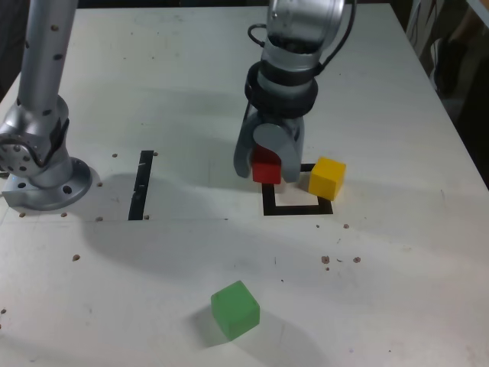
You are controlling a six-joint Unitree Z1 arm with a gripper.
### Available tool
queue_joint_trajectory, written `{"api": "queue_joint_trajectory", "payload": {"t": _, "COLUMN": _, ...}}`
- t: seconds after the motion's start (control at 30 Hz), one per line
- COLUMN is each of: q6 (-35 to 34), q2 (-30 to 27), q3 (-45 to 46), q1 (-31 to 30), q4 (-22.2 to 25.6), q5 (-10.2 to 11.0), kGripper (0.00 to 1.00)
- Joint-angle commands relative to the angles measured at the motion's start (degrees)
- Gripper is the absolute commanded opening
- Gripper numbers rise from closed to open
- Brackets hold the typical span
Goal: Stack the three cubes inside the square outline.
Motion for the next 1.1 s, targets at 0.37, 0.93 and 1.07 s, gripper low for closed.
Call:
{"api": "queue_joint_trajectory", "payload": {"t": 0.37, "q6": 0.11, "q2": 0.8, "q3": -1.67, "q1": -0.41, "q4": -1.98, "q5": -1.07, "kGripper": 0.19}}
{"api": "queue_joint_trajectory", "payload": {"t": 0.93, "q6": 0.93, "q2": 1.81, "q3": -1.52, "q1": -0.58, "q4": -4.08, "q5": -3.8, "kGripper": 0.19}}
{"api": "queue_joint_trajectory", "payload": {"t": 1.07, "q6": 0.85, "q2": 2.03, "q3": -1.26, "q1": -0.58, "q4": -4.02, "q5": -3.73, "kGripper": 0.2}}
